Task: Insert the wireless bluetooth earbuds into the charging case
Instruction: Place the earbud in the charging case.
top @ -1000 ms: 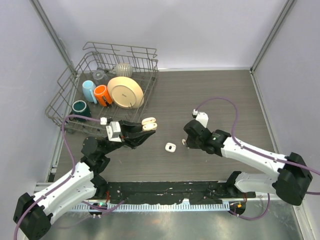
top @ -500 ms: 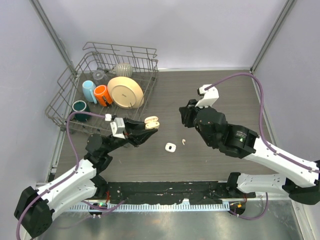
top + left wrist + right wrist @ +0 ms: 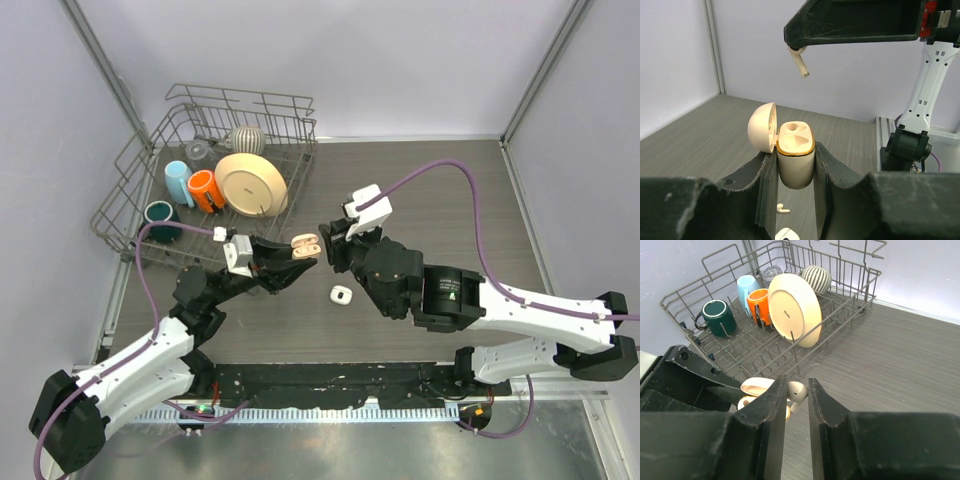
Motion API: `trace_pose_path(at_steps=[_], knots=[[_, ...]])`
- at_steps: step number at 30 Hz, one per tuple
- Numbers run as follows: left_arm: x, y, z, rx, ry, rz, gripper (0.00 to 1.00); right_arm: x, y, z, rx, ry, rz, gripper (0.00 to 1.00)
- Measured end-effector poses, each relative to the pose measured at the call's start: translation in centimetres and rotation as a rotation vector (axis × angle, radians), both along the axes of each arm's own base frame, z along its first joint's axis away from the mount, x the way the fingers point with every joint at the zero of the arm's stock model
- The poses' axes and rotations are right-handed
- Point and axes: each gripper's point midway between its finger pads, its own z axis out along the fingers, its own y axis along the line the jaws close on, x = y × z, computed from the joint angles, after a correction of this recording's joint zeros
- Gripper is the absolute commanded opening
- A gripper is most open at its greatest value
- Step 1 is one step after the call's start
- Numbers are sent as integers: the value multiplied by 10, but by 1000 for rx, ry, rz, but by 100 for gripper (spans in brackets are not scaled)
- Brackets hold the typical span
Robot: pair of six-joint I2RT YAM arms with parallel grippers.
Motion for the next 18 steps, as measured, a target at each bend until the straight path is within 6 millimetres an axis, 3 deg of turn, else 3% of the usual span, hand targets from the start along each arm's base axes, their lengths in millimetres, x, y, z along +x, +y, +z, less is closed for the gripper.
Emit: trace_pose_path(at_steps=[7, 18], knots=[[0, 0, 5, -4, -9, -3, 0, -1, 4, 7, 11, -21, 18, 1], [0, -2, 2, 2, 3, -10, 0, -6, 22, -4, -7, -4, 86, 1]])
